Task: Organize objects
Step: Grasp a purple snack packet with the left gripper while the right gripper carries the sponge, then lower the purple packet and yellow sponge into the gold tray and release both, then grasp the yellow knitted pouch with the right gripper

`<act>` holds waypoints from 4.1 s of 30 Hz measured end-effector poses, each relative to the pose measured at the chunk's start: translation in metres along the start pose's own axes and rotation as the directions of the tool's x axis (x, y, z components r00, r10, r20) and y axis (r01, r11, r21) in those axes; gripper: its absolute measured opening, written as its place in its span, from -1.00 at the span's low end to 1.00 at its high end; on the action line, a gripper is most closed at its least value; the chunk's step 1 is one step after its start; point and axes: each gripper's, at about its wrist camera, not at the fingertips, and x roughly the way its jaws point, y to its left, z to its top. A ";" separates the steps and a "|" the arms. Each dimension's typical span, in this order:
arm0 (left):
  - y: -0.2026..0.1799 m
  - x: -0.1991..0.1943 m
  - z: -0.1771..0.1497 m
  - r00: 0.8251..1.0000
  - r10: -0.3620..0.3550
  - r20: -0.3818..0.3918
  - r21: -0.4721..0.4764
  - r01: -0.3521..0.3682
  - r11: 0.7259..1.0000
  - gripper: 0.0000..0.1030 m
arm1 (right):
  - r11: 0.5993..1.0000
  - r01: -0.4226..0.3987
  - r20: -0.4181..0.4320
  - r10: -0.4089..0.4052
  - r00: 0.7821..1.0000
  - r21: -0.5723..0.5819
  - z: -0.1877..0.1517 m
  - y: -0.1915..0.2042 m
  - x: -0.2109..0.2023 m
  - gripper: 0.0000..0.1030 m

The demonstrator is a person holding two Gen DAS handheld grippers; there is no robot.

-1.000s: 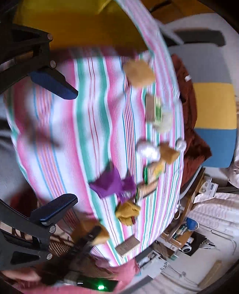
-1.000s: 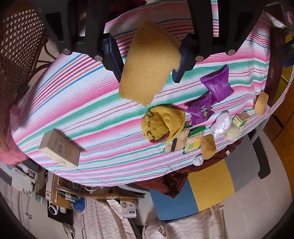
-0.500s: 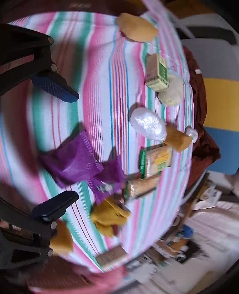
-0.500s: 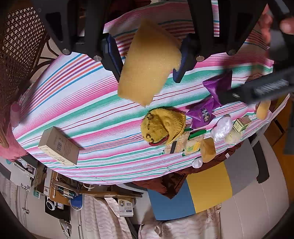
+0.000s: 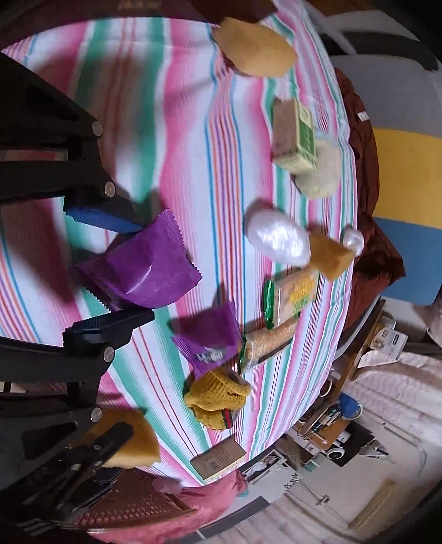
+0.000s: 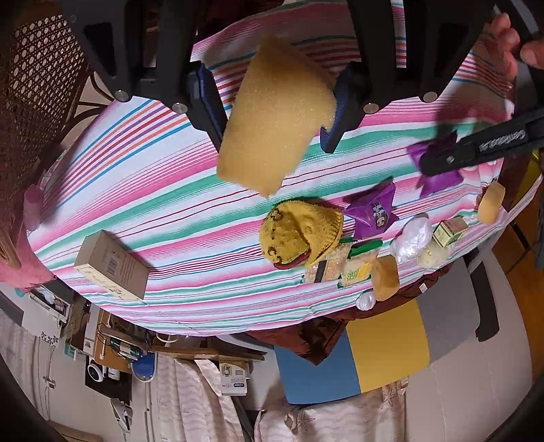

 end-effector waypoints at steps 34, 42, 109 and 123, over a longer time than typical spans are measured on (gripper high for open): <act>0.191 -0.179 -0.064 0.965 0.064 0.254 -0.322 0.022 0.946 -0.25 | 0.905 -0.290 0.101 0.335 0.937 -0.312 -0.012 0.168 -0.061 0.04; 0.259 -0.184 -0.085 0.959 0.205 0.197 -0.410 -0.109 0.905 -0.25 | 0.786 -0.417 0.041 0.487 0.872 -0.457 -0.022 0.251 -0.087 0.05; 0.276 -0.208 -0.094 0.867 0.447 0.219 -0.477 -0.304 0.825 0.89 | 0.778 -0.430 -0.057 0.457 0.888 -0.458 -0.027 0.349 -0.048 0.43; 0.240 -0.192 -0.090 0.898 0.378 0.225 -0.367 -0.281 0.887 0.92 | 0.870 -0.323 0.022 0.356 0.934 -0.374 -0.005 0.269 -0.042 0.43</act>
